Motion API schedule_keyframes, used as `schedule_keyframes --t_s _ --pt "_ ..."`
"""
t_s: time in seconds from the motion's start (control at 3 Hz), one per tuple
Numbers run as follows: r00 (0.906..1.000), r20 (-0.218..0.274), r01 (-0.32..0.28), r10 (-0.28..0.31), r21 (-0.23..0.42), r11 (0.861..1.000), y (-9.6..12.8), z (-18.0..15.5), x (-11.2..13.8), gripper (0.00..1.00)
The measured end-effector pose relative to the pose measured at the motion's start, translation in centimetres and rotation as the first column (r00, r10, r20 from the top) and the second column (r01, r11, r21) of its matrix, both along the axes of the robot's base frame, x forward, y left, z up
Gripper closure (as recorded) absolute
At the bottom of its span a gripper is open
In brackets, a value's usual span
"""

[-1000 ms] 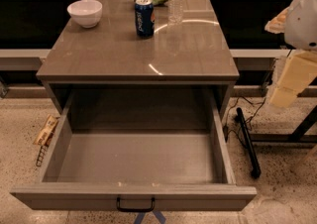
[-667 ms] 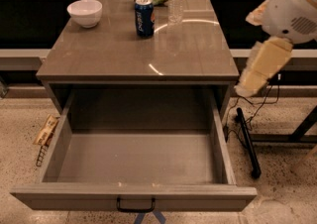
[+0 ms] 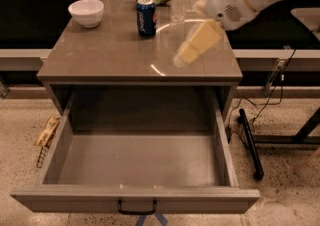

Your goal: Place pepsi can into top drawer

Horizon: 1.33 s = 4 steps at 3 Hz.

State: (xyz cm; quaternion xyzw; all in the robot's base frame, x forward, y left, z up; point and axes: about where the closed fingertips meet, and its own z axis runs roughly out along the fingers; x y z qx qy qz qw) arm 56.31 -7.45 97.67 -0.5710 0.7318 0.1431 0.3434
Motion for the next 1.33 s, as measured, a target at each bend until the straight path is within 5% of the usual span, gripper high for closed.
schedule_keyframes --t_s 0.33,0.67,1.0,1.33 --pt "0.9979 -0.012 0.065 -0.064 0.127 0.99 3.6 -1.6 4.0 0.0" --pt "0.968 -0.072 0.251 -0.24 0.252 0.935 3.9 -5.3 9.5 0.0" --pt "0.9399 -0.112 0.341 -0.323 0.297 0.892 3.0 -7.1 12.1 0.0" --pt "0.9378 -0.106 0.347 -0.33 0.307 0.886 3.1 -7.1 12.6 0.0"
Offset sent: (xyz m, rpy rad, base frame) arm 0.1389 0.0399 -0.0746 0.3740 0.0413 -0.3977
